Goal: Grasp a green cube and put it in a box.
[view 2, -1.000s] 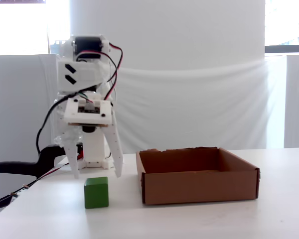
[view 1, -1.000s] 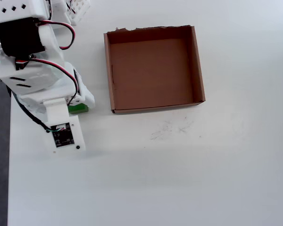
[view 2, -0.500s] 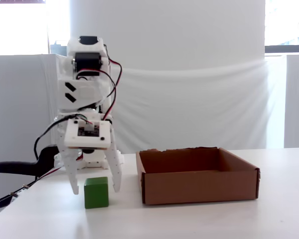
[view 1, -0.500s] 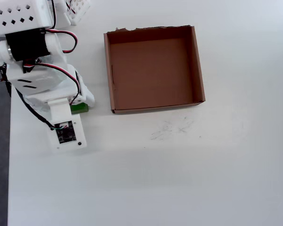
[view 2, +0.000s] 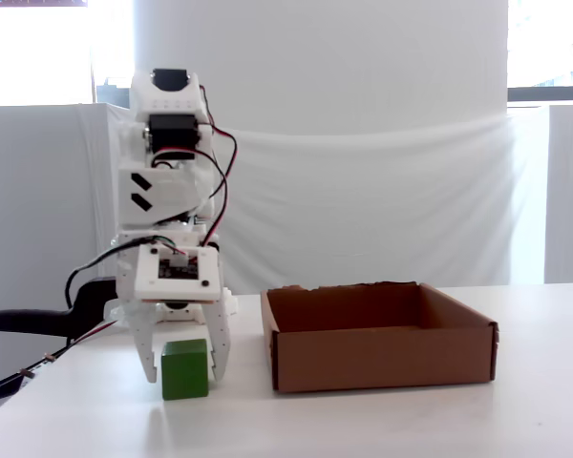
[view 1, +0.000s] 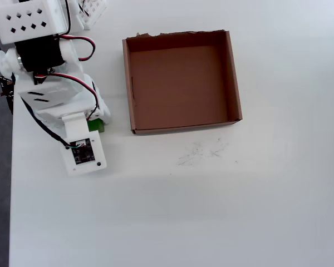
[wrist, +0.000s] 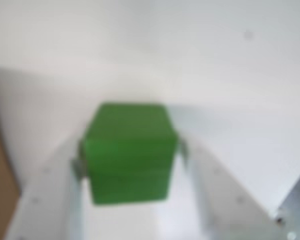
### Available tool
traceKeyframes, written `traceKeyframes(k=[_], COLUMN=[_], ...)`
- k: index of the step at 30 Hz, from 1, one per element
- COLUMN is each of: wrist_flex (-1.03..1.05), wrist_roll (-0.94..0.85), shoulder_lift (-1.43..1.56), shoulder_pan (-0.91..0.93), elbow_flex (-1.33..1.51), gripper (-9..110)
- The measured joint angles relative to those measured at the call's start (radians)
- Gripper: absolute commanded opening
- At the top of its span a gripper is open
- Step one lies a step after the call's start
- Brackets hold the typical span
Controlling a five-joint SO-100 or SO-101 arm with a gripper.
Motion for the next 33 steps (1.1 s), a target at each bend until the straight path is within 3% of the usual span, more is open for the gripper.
traceKeyframes(k=[22,33], wrist_flex=[-0.012,0.201], wrist_roll=[0.000,0.005], shoulder_lift=[0.002,0.000], shoulder_pan=[-0.015,-0.071], elbow_flex=[0.023,-0.140], gripper=[16,15])
